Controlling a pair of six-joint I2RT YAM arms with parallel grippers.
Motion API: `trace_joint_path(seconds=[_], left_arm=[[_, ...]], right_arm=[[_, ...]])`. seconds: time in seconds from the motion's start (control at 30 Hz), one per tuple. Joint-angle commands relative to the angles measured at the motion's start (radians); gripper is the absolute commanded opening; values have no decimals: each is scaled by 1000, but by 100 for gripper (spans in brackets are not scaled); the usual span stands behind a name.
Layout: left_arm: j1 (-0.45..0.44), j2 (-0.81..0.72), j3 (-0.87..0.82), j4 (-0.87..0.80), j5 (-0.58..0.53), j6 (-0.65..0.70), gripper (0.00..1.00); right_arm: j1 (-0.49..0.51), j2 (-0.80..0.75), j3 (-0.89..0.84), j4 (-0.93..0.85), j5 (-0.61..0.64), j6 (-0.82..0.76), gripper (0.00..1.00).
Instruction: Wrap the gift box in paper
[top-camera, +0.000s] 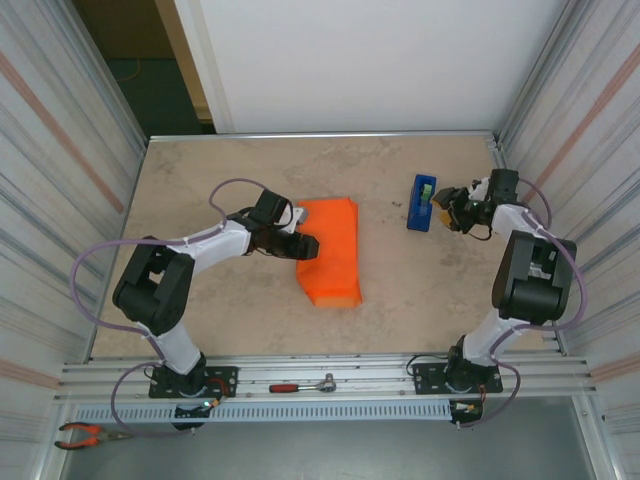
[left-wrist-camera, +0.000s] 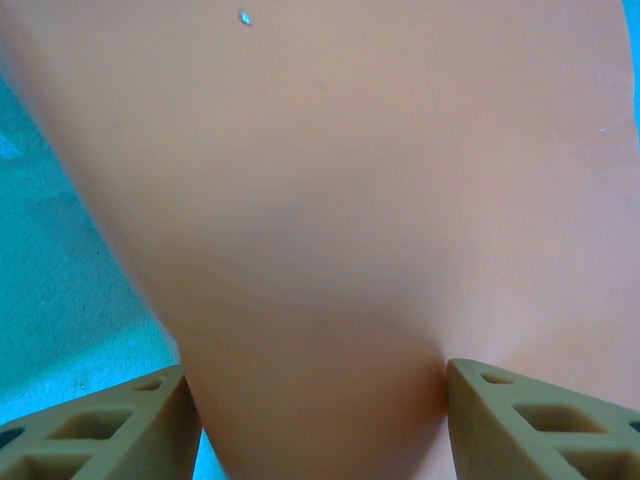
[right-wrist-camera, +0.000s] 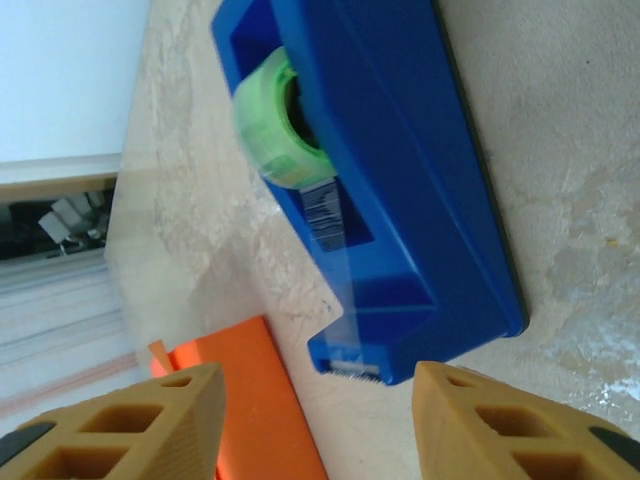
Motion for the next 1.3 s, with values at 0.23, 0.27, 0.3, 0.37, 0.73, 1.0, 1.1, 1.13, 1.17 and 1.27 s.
trace_joint_path(seconds=[0.23, 0.27, 0.3, 0.37, 0.73, 1.0, 1.1, 1.13, 1.17, 1.27], left_arm=[[-20, 70, -31, -112, -96, 63, 61], [-19, 70, -31, -112, -96, 62, 61], [-18, 72, -32, -113, -94, 63, 61], [-21, 74, -34, -112, -94, 63, 61], [-20, 80, -32, -112, -94, 65, 61], [-20, 83, -33, -112, -92, 65, 60], [-21, 87, -32, -112, -91, 64, 60], [-20, 87, -32, -112, -92, 64, 60], [-21, 87, -32, -114, -91, 65, 60], [-21, 85, -32, -114, -91, 64, 60]], right_arm=[[19, 93, 19, 86, -75, 6, 38], [21, 99, 23, 82, -72, 2, 38], [23, 105, 26, 78, -68, 0, 38], [25, 115, 26, 79, -68, -1, 38], [45, 168, 63, 80, -86, -11, 28], [55, 187, 75, 71, -88, -20, 17], [55, 190, 72, 69, -90, -21, 10], [55, 188, 70, 69, -91, -21, 8], [55, 187, 70, 69, -93, -21, 3], [49, 171, 57, 78, -102, -7, 0]])
